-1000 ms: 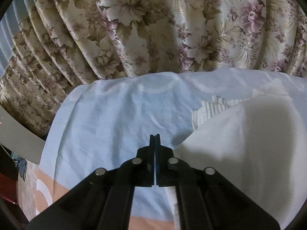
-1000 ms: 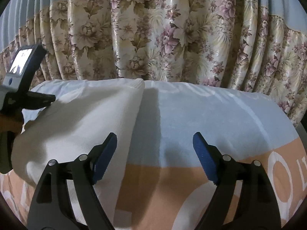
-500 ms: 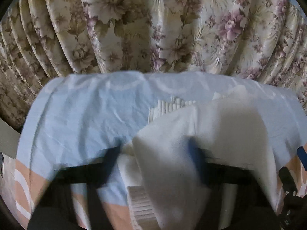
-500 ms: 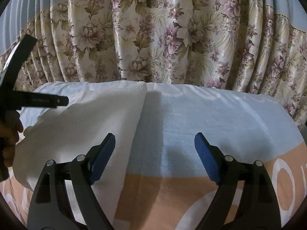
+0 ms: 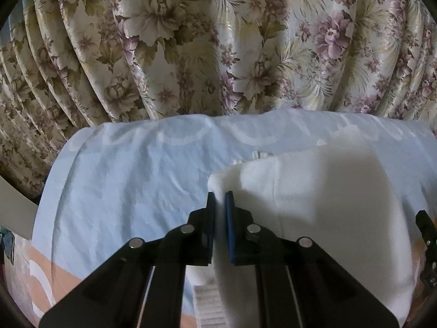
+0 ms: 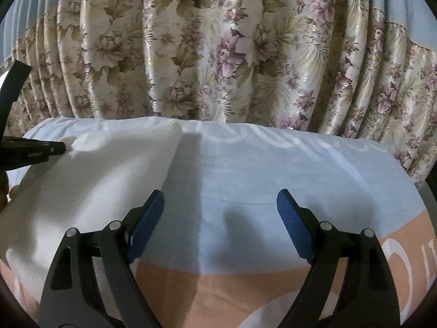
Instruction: Fold small clothes
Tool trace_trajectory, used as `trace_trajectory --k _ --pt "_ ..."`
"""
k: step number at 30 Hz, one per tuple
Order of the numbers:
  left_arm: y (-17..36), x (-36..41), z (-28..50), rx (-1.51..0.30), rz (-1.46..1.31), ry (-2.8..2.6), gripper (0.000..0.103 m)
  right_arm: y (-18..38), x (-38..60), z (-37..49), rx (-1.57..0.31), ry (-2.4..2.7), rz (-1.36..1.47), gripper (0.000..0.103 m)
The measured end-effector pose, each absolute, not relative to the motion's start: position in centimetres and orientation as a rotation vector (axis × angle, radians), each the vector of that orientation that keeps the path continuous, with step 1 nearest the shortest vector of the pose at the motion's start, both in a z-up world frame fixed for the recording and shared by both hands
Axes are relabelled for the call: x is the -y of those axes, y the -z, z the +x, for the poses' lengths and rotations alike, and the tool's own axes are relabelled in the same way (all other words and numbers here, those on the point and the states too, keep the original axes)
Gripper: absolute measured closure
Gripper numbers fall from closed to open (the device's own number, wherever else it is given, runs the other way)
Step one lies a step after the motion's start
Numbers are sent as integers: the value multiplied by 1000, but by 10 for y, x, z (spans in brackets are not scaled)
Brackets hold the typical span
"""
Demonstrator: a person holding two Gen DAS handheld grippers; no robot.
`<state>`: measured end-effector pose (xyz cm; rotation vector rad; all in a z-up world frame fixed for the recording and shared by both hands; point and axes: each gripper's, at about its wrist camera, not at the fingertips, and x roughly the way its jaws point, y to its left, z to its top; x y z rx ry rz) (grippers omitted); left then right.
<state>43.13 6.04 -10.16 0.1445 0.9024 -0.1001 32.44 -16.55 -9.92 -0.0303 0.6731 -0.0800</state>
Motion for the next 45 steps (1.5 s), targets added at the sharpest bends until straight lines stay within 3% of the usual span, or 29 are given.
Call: trace_trajectory --k 5,6,7,9,19,26,45 --pt "112 -63 433 -903 188 104 81 101 172 331 -688 79 -24 18" --pt "112 -67 431 -903 179 102 69 101 174 331 -693 76 -18 18" --pt "111 -72 427 -894 170 79 48 101 174 331 -698 66 -8 17" --pt "101 -88 416 -881 118 38 26 100 176 331 -702 53 1 15" --pt "89 -106 326 -932 -161 134 17 88 173 321 -706 -1 19 11" --pt "126 -98 307 -1007 -398 175 15 86 162 303 -717 -21 14 11" --pt "137 -69 291 -876 -220 138 4 100 164 334 -747 -101 142 9"
